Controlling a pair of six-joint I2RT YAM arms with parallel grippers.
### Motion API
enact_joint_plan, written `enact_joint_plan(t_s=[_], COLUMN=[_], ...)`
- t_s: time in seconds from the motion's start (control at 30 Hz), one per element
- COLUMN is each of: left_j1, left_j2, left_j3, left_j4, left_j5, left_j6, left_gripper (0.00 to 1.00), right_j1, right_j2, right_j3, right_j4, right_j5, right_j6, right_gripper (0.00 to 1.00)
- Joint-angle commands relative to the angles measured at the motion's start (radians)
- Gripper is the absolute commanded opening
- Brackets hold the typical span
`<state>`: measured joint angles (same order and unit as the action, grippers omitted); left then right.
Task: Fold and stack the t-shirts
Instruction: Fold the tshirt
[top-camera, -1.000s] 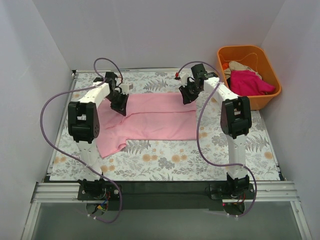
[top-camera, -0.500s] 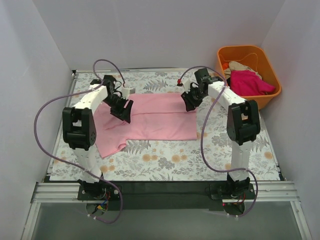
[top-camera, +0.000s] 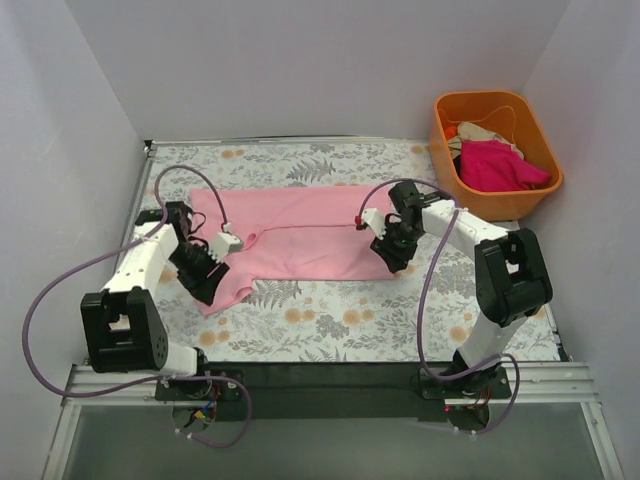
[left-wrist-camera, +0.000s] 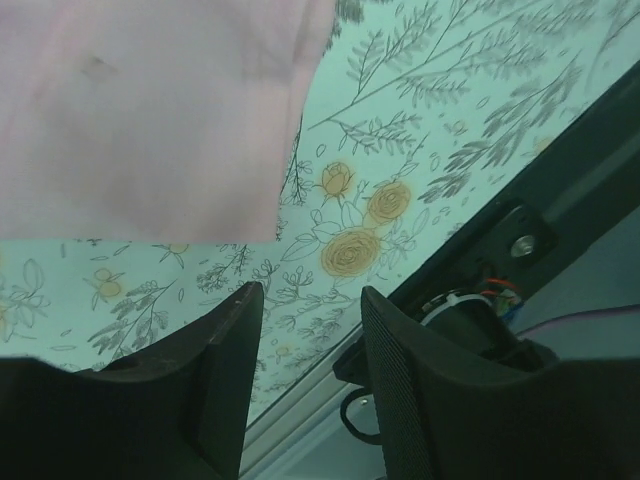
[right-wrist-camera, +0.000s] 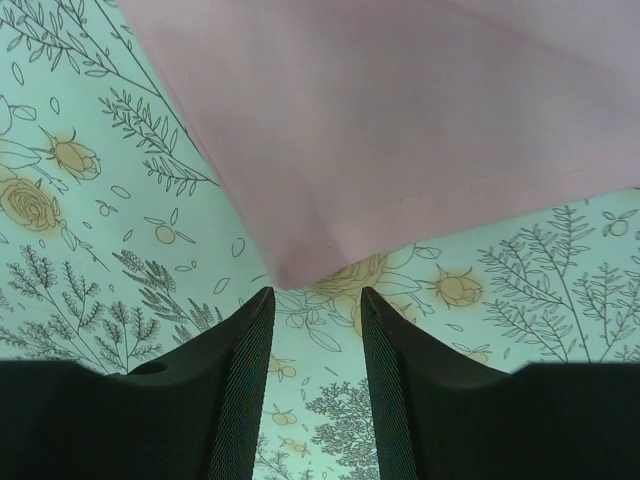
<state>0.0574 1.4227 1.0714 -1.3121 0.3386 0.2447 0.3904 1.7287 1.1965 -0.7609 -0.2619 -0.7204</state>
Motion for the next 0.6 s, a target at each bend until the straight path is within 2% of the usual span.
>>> enact_joint_plan(t_s=[0.0, 0.2, 0.3, 0.4, 0.57], left_j1=[-0.025, -0.045, -0.044, -0.044, -0.044], left_j2=[-0.068, -0.113, -0.117, -0.128, -0.225], left_j3=[-0.156, -0.349, -0.366, -0.332, -0.350], left_j4=[0.080, 0.257, 0.322, 0.304, 0.329], left_j5=[-0.137, -0.266, -0.271, -0.227, -0.193], left_j6=[0.142, 0.211, 0.203, 0.194, 0.291], left_gripper=[0.41, 0.37, 0.34, 0.32, 0.34], right_j1=[0.024, 0.067, 0.082, 0.082, 0.084], right_j2=[-0.015, 0.015, 0.023, 0.022, 0.008], right_j3=[-0.023, -0.028, -0.029, -0.026, -0.040], right_j4=[0.032, 0.075, 0.093, 0.095, 0.109], right_j5=[0.053, 0.081, 0.105, 0.119, 0.138], right_j6=[-0.021, 0.006, 0.010, 0.007, -0.028], right_gripper=[0.40, 0.36, 0.34, 0.33, 0.33])
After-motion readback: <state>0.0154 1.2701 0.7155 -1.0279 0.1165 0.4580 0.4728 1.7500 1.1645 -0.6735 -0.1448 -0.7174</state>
